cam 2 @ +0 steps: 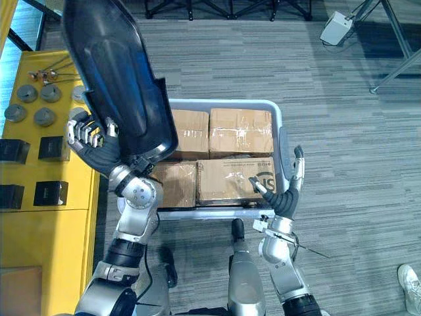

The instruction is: Walk over and take plastic housings, then place them on the shelf

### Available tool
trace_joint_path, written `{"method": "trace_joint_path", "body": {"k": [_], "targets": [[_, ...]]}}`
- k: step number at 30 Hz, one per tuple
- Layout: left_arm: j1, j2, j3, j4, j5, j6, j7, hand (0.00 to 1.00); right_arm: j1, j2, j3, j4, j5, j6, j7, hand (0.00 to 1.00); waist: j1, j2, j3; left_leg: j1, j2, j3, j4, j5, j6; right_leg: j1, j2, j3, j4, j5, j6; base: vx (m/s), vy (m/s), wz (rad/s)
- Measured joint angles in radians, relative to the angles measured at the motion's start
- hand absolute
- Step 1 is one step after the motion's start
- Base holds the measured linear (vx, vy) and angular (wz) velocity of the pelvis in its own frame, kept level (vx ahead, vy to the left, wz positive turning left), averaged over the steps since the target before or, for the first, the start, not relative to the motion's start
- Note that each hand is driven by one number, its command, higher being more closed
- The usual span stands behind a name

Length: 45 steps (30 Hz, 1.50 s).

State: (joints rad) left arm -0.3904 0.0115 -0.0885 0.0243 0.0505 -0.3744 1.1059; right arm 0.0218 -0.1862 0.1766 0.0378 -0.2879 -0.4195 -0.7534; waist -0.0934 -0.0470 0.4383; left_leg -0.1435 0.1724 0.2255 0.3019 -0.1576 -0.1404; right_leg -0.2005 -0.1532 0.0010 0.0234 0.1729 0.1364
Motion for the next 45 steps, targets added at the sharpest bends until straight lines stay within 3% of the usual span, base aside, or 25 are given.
{"method": "trace_joint_path", "body": {"k": [4, 6, 8, 11, 16, 20, 27, 30, 34, 37, 41, 44, 45], "targets": [[0.147, -0.034, -0.008, -0.133, 0.003, -0.026, -0.043, 1.0, 0.032, 0.002, 0.003, -0.014, 0.029, -0.034, 0.036, 0.0, 0.005, 0.043, -0.039, 0.043, -0.007, -0.02, -0.034, 0.0, 0.0, 0.06, -0.005, -0.033, -0.025, -0.01, 0.002, 0.05, 0.018, 0.16], [0.244, -0.04, -0.012, -0.216, 0.008, -0.042, -0.089, 1.0, 0.059, 0.009, 0.004, -0.015, 0.056, -0.04, 0.057, 0.0, 0.037, 0.072, -0.096, 0.047, -0.009, -0.03, -0.052, 0.005, -0.004, 0.072, -0.007, -0.055, -0.039, -0.014, 0.001, 0.06, 0.01, 0.23], [0.301, -0.039, -0.005, -0.262, 0.006, -0.062, -0.131, 1.0, 0.062, 0.014, 0.007, -0.015, 0.087, -0.04, 0.079, 0.0, 0.057, 0.087, -0.115, 0.077, -0.01, -0.058, -0.072, 0.013, -0.008, 0.125, -0.006, -0.088, -0.062, -0.015, 0.001, 0.05, -0.001, 0.33], [0.384, -0.038, 0.005, -0.321, -0.003, -0.08, -0.194, 1.0, 0.059, 0.021, 0.024, -0.015, 0.108, -0.039, 0.086, 0.0, 0.08, 0.086, -0.164, 0.085, -0.011, -0.077, -0.096, 0.024, -0.012, 0.144, -0.005, -0.115, -0.076, -0.016, -0.001, 0.03, -0.008, 0.27], [0.532, -0.02, 0.024, -0.438, -0.048, -0.084, -0.36, 1.0, 0.04, 0.043, 0.059, -0.013, 0.18, -0.026, 0.133, 0.0, 0.114, 0.08, -0.226, 0.127, -0.015, -0.116, -0.125, 0.033, -0.014, 0.217, -0.008, -0.169, -0.102, -0.025, 0.003, 0.01, 0.002, 0.25], [0.605, -0.021, 0.073, -0.488, -0.125, -0.085, -0.478, 1.0, 0.034, 0.061, 0.065, -0.009, 0.259, 0.014, 0.222, 0.0, 0.143, 0.075, -0.257, 0.143, -0.022, -0.14, -0.139, 0.038, -0.013, 0.246, -0.015, -0.198, -0.102, -0.035, 0.003, -0.02, 0.012, 0.18], [0.665, -0.021, 0.17, -0.574, -0.159, -0.085, -0.542, 1.0, -0.01, 0.062, 0.084, -0.008, 0.289, 0.032, 0.344, 0.0, 0.186, 0.055, -0.27, 0.121, -0.055, -0.209, -0.146, 0.057, -0.003, 0.273, -0.043, -0.273, -0.101, -0.043, 0.01, -0.02, 0.027, 0.33], [0.669, -0.02, 0.208, -0.6, -0.163, -0.085, -0.593, 1.0, -0.028, 0.066, 0.099, -0.009, 0.362, 0.028, 0.427, 0.0, 0.199, 0.024, -0.289, 0.102, -0.076, -0.287, -0.205, 0.1, -0.004, 0.274, -0.057, -0.334, -0.075, -0.062, 0.016, 0.02, 0.002, 0.71], [0.674, -0.018, 0.218, -0.602, -0.199, -0.081, -0.669, 1.0, -0.025, 0.066, 0.117, -0.022, 0.371, 0.029, 0.441, 0.0, 0.202, 0.018, -0.294, 0.086, -0.077, -0.447, -0.277, 0.148, 0.004, 0.279, -0.055, -0.287, 0.047, -0.14, 0.018, 0.04, 0.021, 1.17], [0.698, -0.018, 0.239, -0.601, -0.254, -0.08, -0.7, 1.0, -0.029, 0.065, 0.113, -0.022, 0.371, 0.029, 0.416, 0.0, 0.219, -0.008, -0.311, 0.095, -0.079, -0.528, -0.336, 0.198, -0.01, 0.29, -0.062, -0.284, 0.115, -0.241, 0.013, 0.09, -0.056, 0.93], [0.757, -0.022, 0.261, -0.598, -0.286, -0.08, -0.686, 1.0, -0.039, 0.055, 0.104, -0.021, 0.371, 0.031, 0.419, 0.0, 0.242, 0.002, -0.31, 0.098, -0.084, -0.559, -0.329, 0.21, -0.028, 0.311, -0.065, -0.308, 0.14, -0.309, 0.029, 0.02, -0.087, 0.26], [0.758, -0.022, 0.26, -0.586, -0.29, -0.08, -0.692, 1.0, -0.023, 0.049, 0.078, -0.021, 0.361, 0.033, 0.425, 0.0, 0.222, 0.018, -0.301, 0.106, -0.091, -0.617, -0.326, 0.218, -0.035, 0.343, -0.069, -0.364, 0.195, -0.367, 0.019, -0.03, -0.076, 0.56], [0.763, -0.021, 0.26, -0.585, -0.301, -0.08, -0.701, 1.0, -0.004, 0.051, 0.054, -0.023, 0.35, 0.033, 0.425, 0.0, 0.211, 0.019, -0.301, 0.085, -0.094, -0.613, -0.326, 0.215, 0.008, 0.352, -0.074, -0.401, 0.214, -0.39, 0.016, -0.06, -0.08, 0.95]]}}
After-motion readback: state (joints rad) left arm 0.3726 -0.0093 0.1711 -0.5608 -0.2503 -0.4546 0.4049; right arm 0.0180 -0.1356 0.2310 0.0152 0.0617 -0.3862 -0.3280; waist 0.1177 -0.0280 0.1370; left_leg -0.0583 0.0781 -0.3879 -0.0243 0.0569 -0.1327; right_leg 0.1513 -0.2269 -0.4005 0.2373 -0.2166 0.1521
